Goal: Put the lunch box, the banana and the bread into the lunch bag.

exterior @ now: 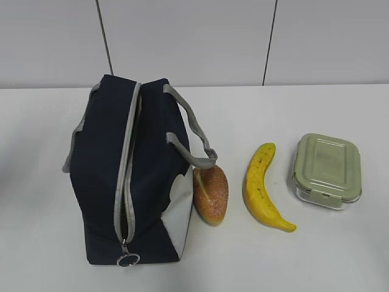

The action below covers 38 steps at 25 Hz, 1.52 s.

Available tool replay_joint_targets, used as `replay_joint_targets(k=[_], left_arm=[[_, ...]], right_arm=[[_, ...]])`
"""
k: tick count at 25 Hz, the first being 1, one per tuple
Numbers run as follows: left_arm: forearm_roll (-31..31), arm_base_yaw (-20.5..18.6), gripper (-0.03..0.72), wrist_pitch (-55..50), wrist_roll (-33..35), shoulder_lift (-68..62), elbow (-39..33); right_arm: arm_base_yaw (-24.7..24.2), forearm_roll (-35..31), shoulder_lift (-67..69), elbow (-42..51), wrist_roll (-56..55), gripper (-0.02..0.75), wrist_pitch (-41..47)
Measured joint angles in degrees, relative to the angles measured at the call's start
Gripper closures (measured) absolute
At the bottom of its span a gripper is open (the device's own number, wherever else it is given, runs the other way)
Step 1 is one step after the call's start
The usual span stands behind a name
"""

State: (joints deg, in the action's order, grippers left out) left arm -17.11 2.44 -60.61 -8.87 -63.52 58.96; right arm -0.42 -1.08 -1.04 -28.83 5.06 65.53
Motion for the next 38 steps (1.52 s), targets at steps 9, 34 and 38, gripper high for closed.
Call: replay_joint_targets(k=[9,34,38], left_arm=[[-0.4,7.95,0.316,0.27,0.66,-11.79,10.2],[-0.16,15.34,0.296,-2.56,0.93,-31.46,22.78],[-0.16,15.34,0.385,-2.51,1.89,-31.46,22.78]], right_arm=[[0.0,0.0,0.0,0.0,0.0,0.287,0.0],[0.0,0.0,0.0,0.0,0.0,0.287,0.0],[0.0,0.0,0.0,0.0,0.0,0.287,0.0]])
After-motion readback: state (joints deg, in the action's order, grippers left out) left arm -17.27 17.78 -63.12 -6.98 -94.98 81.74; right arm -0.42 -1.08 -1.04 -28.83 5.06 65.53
